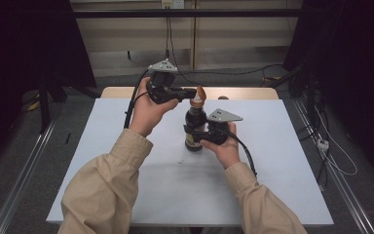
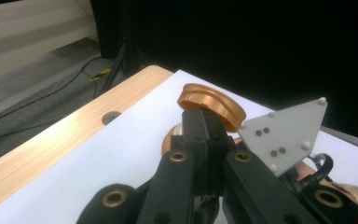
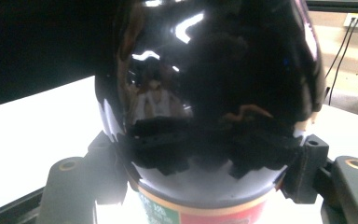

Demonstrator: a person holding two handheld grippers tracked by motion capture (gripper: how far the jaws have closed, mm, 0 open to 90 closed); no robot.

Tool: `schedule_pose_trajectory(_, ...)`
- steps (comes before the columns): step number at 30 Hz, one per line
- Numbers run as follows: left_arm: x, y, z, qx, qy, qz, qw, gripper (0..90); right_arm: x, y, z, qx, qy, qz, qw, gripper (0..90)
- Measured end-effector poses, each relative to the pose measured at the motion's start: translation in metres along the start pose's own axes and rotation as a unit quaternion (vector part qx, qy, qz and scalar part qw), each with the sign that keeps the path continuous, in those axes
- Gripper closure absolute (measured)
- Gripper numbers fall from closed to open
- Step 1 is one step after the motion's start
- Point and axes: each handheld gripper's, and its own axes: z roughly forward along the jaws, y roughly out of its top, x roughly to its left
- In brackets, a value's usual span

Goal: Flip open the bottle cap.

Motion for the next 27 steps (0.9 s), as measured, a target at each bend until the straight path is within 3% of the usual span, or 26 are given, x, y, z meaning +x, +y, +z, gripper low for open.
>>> schedule_pose_trajectory(10,-0.0070,0.0068,0.0031,0.000,-0.008,0.009,0.9999,90.0,0.0003,0.0001,0.0001,0.000,0.000,-0.001,1.0000,30.8)
schedule_pose_trajectory(27,-0.0043,0.0047,-0.0033,-0.005,-0.017,-0.002,0.9998,90.0,0.0012,-0.0012,0.0004,-0.006,-0.006,0.001,1.0000,30.1)
